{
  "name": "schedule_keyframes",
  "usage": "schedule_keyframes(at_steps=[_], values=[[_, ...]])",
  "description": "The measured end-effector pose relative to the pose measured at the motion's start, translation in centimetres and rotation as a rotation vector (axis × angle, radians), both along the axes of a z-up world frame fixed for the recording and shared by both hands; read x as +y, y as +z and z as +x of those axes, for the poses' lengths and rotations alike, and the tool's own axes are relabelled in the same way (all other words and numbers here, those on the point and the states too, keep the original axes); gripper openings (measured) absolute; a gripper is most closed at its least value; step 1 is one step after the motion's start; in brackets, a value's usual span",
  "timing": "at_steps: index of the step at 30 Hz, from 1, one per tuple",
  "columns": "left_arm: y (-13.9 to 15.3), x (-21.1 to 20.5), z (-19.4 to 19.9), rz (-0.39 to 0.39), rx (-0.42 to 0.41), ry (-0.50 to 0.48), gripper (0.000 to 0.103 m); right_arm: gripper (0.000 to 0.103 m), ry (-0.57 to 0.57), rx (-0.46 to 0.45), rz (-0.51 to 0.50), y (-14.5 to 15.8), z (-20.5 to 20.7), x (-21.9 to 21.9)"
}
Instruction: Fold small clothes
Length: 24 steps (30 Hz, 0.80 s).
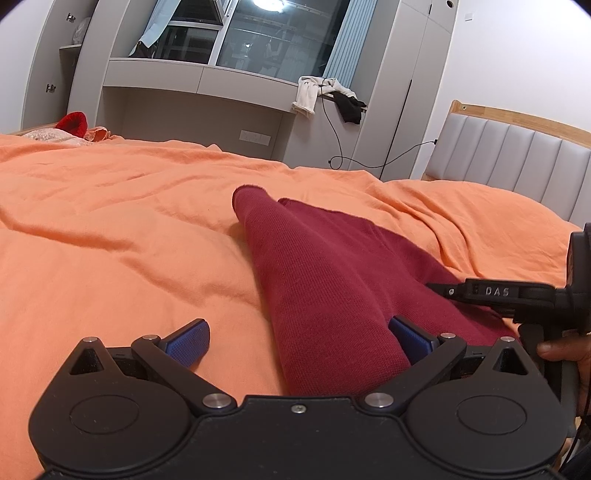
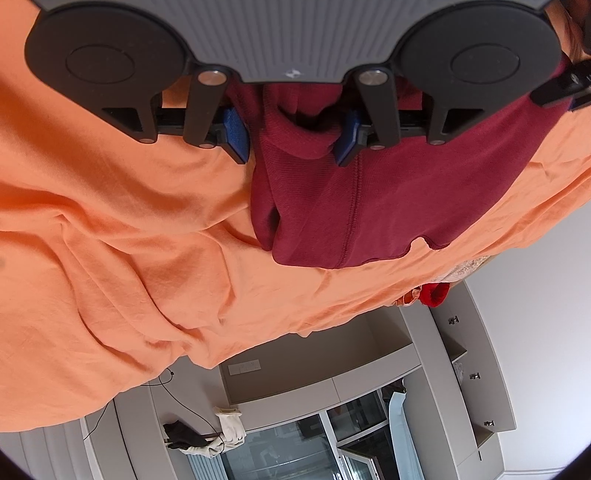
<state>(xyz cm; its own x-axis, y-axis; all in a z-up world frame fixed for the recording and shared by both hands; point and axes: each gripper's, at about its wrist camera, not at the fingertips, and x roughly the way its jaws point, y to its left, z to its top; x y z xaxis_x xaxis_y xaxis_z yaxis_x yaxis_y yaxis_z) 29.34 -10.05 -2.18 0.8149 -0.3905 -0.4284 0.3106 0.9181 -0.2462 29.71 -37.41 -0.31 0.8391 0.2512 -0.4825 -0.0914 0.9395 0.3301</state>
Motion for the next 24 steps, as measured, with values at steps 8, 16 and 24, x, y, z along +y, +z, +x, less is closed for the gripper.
schedule_keyframes(at_steps=[8, 16, 24], values=[[2.8, 1.2, 2.2, -0.113, 0.022, -0.05, 0.102, 0.058, 0.0, 0.005, 0.0, 0.1, 0.1, 0.1], [4.2, 0.7, 6.5, -0.104, 0.079, -0.052, 0.102, 0.058, 0.0, 0.006, 0.005, 0.0, 0.3, 0.0], [1.6, 0.1, 9.3, -0.078, 0.205, -0.1, 0.102, 0.059, 0.0, 0.006, 0.005, 0.0, 0.3, 0.0]])
